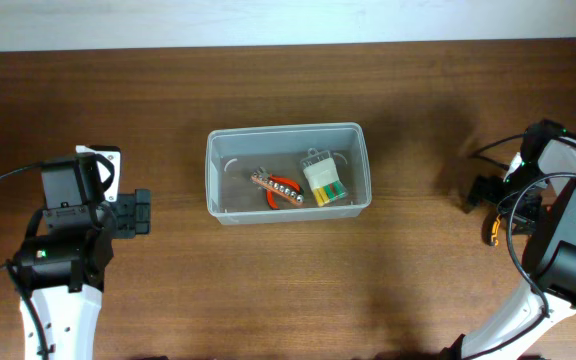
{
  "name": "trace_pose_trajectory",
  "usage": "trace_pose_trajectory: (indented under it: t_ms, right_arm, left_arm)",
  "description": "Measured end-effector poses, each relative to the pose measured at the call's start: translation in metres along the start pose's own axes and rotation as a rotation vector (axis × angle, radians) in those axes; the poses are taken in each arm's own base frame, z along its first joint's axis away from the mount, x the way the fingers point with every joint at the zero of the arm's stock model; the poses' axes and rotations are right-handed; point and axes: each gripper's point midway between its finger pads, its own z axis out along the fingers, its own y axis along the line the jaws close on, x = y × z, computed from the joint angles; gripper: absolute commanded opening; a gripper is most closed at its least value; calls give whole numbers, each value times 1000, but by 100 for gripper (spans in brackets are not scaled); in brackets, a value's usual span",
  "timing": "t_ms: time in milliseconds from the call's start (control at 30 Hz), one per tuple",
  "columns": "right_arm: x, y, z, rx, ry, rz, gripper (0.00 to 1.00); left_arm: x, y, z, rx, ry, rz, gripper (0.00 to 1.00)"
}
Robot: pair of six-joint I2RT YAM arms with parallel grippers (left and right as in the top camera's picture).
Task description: Pack container
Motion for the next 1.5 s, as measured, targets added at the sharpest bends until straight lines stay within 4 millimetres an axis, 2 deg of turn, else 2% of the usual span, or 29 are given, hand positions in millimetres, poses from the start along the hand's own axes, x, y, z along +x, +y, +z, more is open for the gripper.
trace_pose_trajectory:
  t_ms: [200,600,1100,1233,1333,1500]
  right_arm:
    - [-8,6,-1,-8,-38,-34,98]
    - [-12,6,-2,3,-56,-53,99]
    - [-10,-3,-5,60,-56,-58,99]
    - [-5,-8,-7,88,-52,-56,99]
    - [1,-11,-18,97,-69,-53,99]
    - [10,-14,-49,101,-155,-46,99]
  left_arm:
    - [0,0,0,0,0,0,99]
    - [0,0,0,0,0,0,99]
    - [-1,0,0,-1,-3,-1,99]
    - [-1,0,0,-1,-3,-1,99]
    - [-1,0,0,-1,-3,-1,99]
    - [-1,0,0,0,-2,0,99]
